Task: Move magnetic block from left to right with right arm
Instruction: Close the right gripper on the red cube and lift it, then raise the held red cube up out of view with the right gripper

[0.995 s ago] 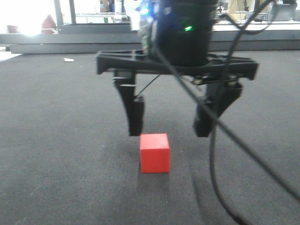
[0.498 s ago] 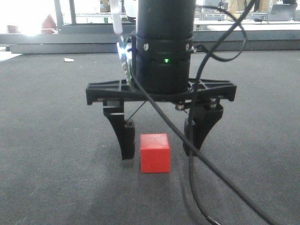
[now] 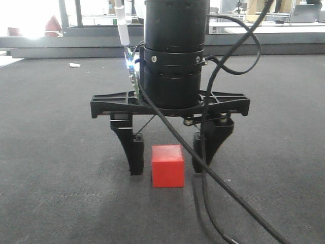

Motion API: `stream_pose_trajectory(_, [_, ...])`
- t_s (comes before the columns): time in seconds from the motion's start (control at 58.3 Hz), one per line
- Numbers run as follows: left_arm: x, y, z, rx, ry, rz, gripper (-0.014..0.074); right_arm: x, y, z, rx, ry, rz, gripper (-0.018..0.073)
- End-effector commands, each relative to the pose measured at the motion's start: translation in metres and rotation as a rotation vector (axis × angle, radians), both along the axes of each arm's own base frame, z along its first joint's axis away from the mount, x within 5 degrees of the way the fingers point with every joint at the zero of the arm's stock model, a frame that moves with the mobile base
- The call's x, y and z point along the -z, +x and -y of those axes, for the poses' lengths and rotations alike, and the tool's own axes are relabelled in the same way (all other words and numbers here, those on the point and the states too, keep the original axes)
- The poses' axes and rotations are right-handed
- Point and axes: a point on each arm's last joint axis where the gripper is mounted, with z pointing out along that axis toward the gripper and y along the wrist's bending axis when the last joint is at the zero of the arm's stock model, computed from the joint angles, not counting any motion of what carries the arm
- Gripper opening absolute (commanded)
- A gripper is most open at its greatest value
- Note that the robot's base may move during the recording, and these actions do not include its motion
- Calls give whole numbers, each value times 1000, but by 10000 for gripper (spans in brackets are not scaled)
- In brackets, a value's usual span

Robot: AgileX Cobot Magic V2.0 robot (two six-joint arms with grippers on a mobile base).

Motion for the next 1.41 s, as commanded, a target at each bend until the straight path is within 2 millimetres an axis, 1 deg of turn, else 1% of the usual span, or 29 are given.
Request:
stream_pose_trajectory(0.0, [-4, -1, 0, -4, -5, 81, -117, -27, 0, -1, -1, 66, 64, 443])
stream_pose_trajectory(0.034, [-4, -1, 0, -4, -5, 81, -117, -27, 0, -1, -1, 66, 64, 394])
stream_pose_trajectory(0.12, [-4, -1, 0, -4, -5, 81, -117, -27, 0, -1, -1, 66, 64, 312])
stream_pose_trajectory(0.223, [-4, -1, 0, -4, -5, 81, -117, -27, 0, 0, -1, 60, 57, 259])
stream_pose_trajectory(0.309, [-4, -1, 0, -4, -5, 81, -117, -29, -1, 0, -1, 59, 57, 253])
stream_pose_trajectory(0.395, [-4, -1, 0, -4, -5, 81, -117, -37, -3, 2, -1, 71, 68, 253])
stream_pose_trajectory(0.498, [-4, -1, 0, -4, -5, 81, -117, -54, -6, 8, -19, 87, 115, 253])
stream_pose_trajectory(0.635, [-4, -1, 0, -4, -5, 81, -117, -81, -14, 23, -71, 96, 226, 253])
stream_pose_trajectory(0.738, [-4, -1, 0, -4, -5, 81, -117, -96, -22, 42, -84, 106, 325, 253])
stream_pose_trajectory(0.858, [-4, -1, 0, -4, -5, 81, -117, -103, -34, 73, -67, 127, 414, 253])
stream_pose_trajectory(1.012, [-4, -1, 0, -4, -5, 81, -117, -103, -49, 120, -5, 145, 469, 253])
stream_pose_trajectory(1.047, [-4, -1, 0, -4, -5, 81, -117, -105, -52, 130, 0, 150, 486, 253])
stream_pose_trajectory(1.184, [-4, -1, 0, -4, -5, 81, -117, -103, -61, 171, -4, 120, 547, 253])
stream_pose_trajectory(1.253, [-4, -1, 0, -4, -5, 81, -117, -104, -67, 190, -4, 104, 600, 253])
stream_pose_trajectory(1.27, [-4, -1, 0, -4, -5, 81, -117, -104, -68, 197, -4, 91, 618, 253])
stream_pose_trajectory(1.39, [-4, -1, 0, -4, -5, 81, -117, -102, -78, 225, 5, 49, 724, 253])
